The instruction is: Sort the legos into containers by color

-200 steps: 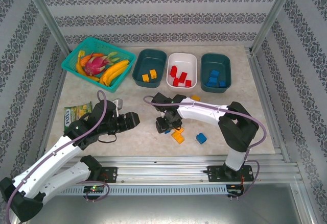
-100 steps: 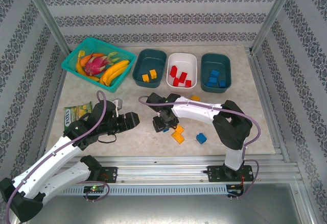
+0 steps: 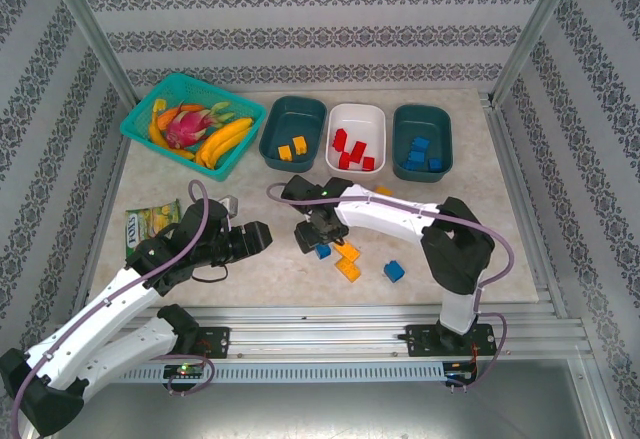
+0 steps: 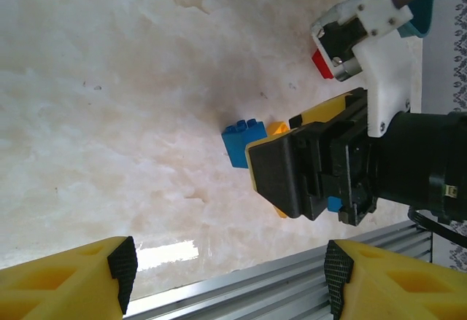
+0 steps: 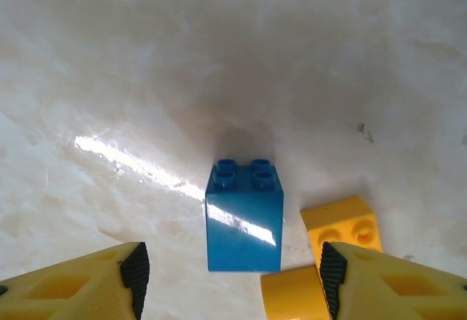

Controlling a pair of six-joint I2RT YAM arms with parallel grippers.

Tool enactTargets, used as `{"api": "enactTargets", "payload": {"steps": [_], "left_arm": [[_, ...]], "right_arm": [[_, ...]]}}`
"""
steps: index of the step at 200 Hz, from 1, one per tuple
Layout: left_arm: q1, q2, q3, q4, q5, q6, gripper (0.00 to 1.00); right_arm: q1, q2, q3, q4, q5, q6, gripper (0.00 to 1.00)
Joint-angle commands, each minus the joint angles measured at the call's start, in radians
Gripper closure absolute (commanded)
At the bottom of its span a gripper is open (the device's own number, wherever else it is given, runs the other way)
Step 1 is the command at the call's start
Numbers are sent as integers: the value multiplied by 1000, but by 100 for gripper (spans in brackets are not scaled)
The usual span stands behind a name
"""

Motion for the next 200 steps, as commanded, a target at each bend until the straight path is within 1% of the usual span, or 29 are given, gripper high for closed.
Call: {"api": "enactTargets", "payload": {"steps": [1, 33, 55, 65, 85, 118, 130, 142, 159, 171, 183, 200], "left_arm": [[10, -18, -6, 19, -30, -26, 29], [10, -18, 4, 8, -36, -25, 29], [10, -21, 9, 6, -41, -22, 29], [10, -18, 5, 13, -40, -22, 29], [11, -15, -4, 31, -33, -28, 29], [10, -1, -5, 49, -20, -24, 30], [10, 11, -2, 63, -10, -19, 30], [10, 31, 14, 81, 3, -11, 29], [10, 92, 76, 120, 26, 9, 30], [9, 165, 135, 156, 53, 27, 29], [9, 256, 199, 208, 86, 43, 29], [9, 402, 299, 284, 137, 58, 29]], "right_arm": [[0, 77, 30, -22, 1, -29, 35], [-15, 139, 60, -33, -7, -52, 39], [-19, 144, 52, -23, -5, -62, 39], [-19, 146, 48, -22, -7, -67, 41], [-19, 148, 34, -10, -14, -66, 51], [-20, 126, 37, -4, -9, -60, 72], [-24, 99, 50, -10, -1, -58, 77], [-36, 62, 71, -24, 11, -57, 79], [-85, -2, 113, -60, 27, -56, 81], [-148, -56, 131, -73, 30, -61, 81], [-231, -99, 143, -78, 25, -71, 81], [-376, -131, 154, -68, -1, -95, 80]]}}
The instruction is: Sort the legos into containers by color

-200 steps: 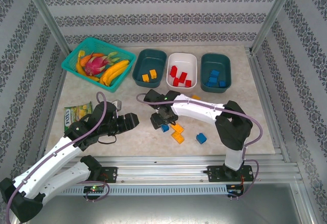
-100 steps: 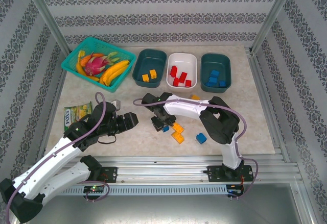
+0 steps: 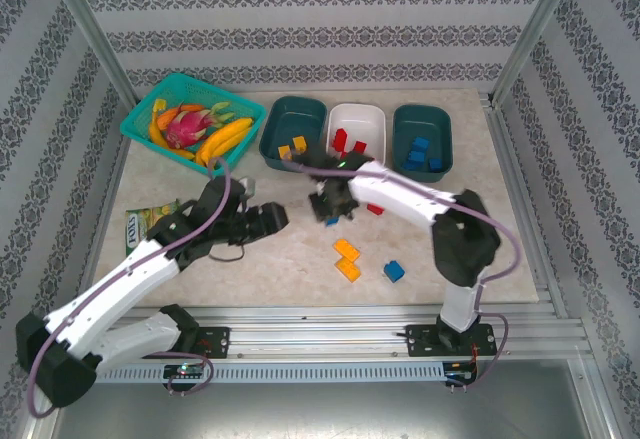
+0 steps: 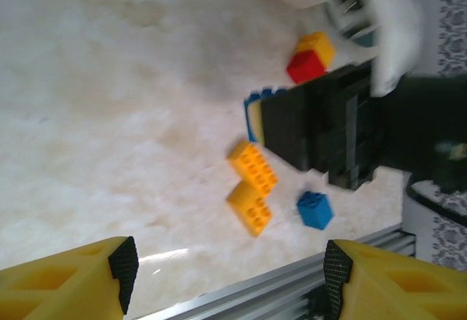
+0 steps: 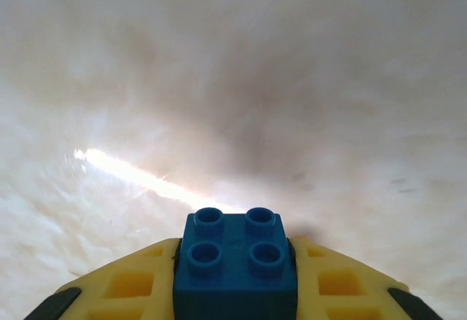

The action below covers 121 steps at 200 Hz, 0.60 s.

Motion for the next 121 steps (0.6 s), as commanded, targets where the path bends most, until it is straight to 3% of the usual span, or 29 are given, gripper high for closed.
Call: {"api": "enactTargets", "payload": {"steps": [1, 25, 50, 102, 121], "left_arm": [[9, 156, 139, 178, 89, 51, 29], [9, 372, 301, 276, 151, 63, 30], [9, 584, 489, 334, 201, 58, 30], [9, 897, 816, 295, 222, 79, 31], [9, 954, 878, 282, 223, 78, 31]], "right_arm": [[-182, -93, 43, -28, 2, -38, 80], [-384, -47, 118, 5, -49, -75, 80], [-534, 113, 289, 19, -99, -73, 80], [-641, 497, 738, -81, -120, -45, 79], [-659, 561, 788, -90, -105, -27, 79]]}}
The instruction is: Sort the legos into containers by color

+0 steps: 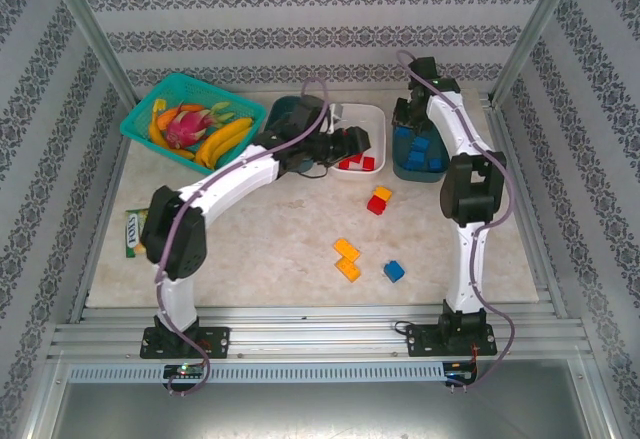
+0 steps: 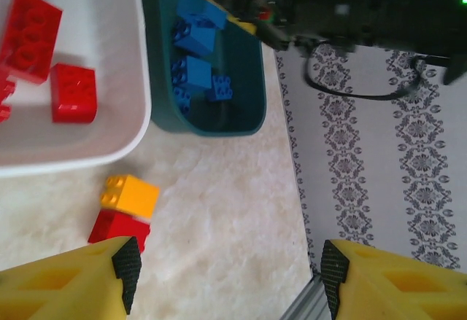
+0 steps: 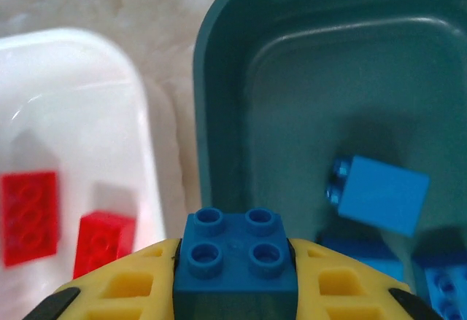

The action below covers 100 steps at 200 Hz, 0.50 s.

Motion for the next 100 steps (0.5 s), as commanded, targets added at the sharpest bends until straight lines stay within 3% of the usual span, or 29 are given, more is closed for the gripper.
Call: {"api": "enactTargets", "payload": {"steps": [1, 63, 100], "left_arm": [[10, 51, 93, -9, 20, 28, 31], [5, 113, 151, -61, 26, 55, 32], [-3, 105, 138, -85, 25, 73, 32]], "right_arm": [[-17, 55, 81, -71, -11, 22, 79], [-40, 106, 49, -64, -18, 38, 77], [-43, 104, 43, -75, -18, 37, 55]]}}
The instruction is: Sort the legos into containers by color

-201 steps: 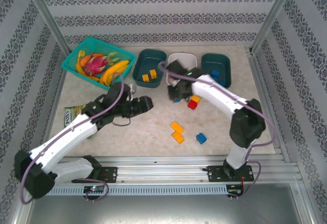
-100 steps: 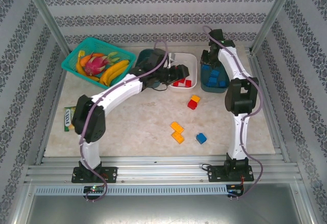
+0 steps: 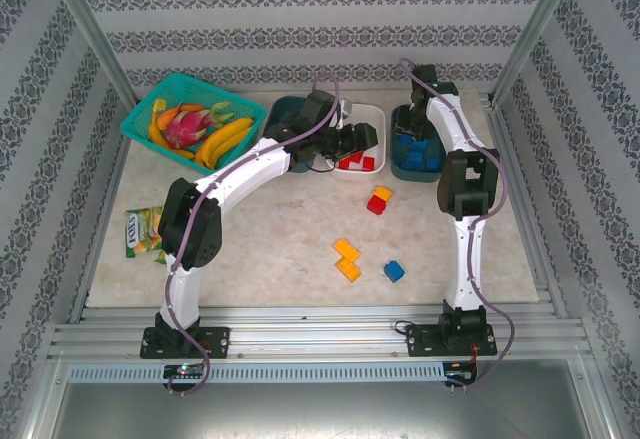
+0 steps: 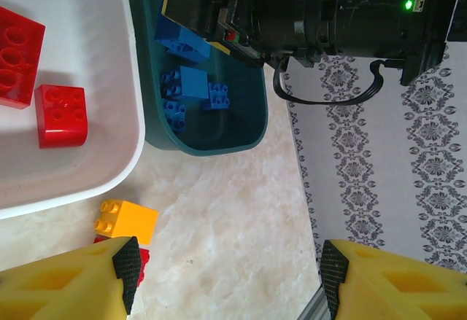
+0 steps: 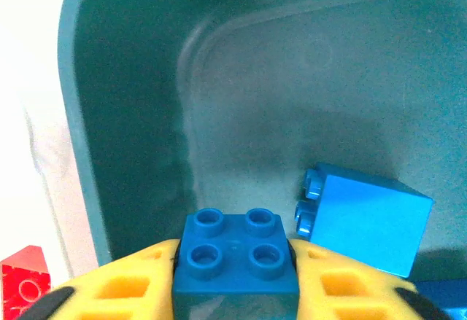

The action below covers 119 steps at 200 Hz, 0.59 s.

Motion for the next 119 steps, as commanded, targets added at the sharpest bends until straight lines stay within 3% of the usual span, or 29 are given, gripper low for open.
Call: {"api": "enactTargets", "payload": {"steps": [1, 50, 74, 100, 119], "left_arm": [[-3, 4, 16, -40, 15, 38, 32], [-15, -63, -31, -123, -33, 25, 32], [-18, -132, -108, -220, -98, -76, 32], [-26, -175, -209, -403, -118, -311, 34], [-58, -212, -340, -387, -102, -466, 34]], "right_arm": [[-10, 13, -5, -24, -10, 9, 54], [3, -100, -7, -12, -17, 4, 45], [35, -217, -55, 9, -24, -12, 45], [120, -471, -324, 126, -31, -46, 42], [206, -709, -643, 275, -75, -65, 36]]}}
